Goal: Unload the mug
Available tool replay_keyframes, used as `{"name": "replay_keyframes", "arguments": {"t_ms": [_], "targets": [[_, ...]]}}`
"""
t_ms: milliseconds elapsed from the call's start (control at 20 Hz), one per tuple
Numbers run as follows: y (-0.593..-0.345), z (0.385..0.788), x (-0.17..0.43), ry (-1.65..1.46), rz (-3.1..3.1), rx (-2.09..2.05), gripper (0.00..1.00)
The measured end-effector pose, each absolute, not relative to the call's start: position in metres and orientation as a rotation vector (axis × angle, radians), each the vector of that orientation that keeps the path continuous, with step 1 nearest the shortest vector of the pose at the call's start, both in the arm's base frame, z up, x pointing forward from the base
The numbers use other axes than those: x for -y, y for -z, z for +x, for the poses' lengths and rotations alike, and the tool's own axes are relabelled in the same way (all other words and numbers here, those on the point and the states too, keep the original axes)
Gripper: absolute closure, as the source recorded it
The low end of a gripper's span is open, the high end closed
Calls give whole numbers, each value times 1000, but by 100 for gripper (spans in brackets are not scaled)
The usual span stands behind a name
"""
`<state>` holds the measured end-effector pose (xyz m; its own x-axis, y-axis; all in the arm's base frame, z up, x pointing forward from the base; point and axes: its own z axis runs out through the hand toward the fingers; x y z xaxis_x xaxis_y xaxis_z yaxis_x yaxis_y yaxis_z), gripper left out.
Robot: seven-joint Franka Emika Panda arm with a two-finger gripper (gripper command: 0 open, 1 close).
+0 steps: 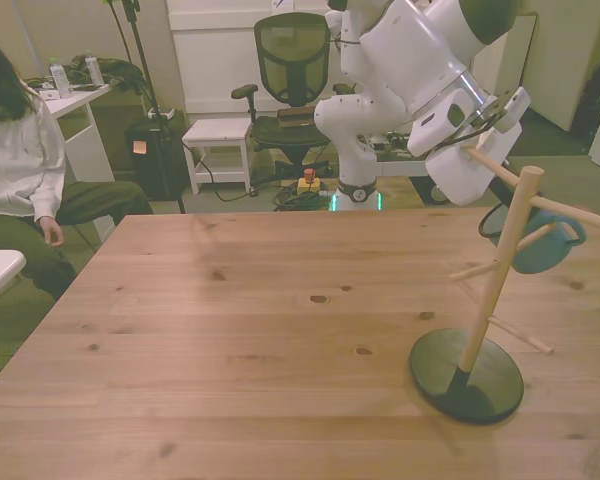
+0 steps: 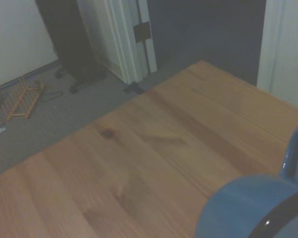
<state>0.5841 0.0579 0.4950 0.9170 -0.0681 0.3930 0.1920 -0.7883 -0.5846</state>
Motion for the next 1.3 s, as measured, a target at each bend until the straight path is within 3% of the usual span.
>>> {"name": "replay_keyframes", "arguments": {"t_ms": [850, 1300], "targets": [[-475, 572, -82, 478, -2444, 124, 100], [-470, 551, -64, 481, -2459, 86, 100]]}}
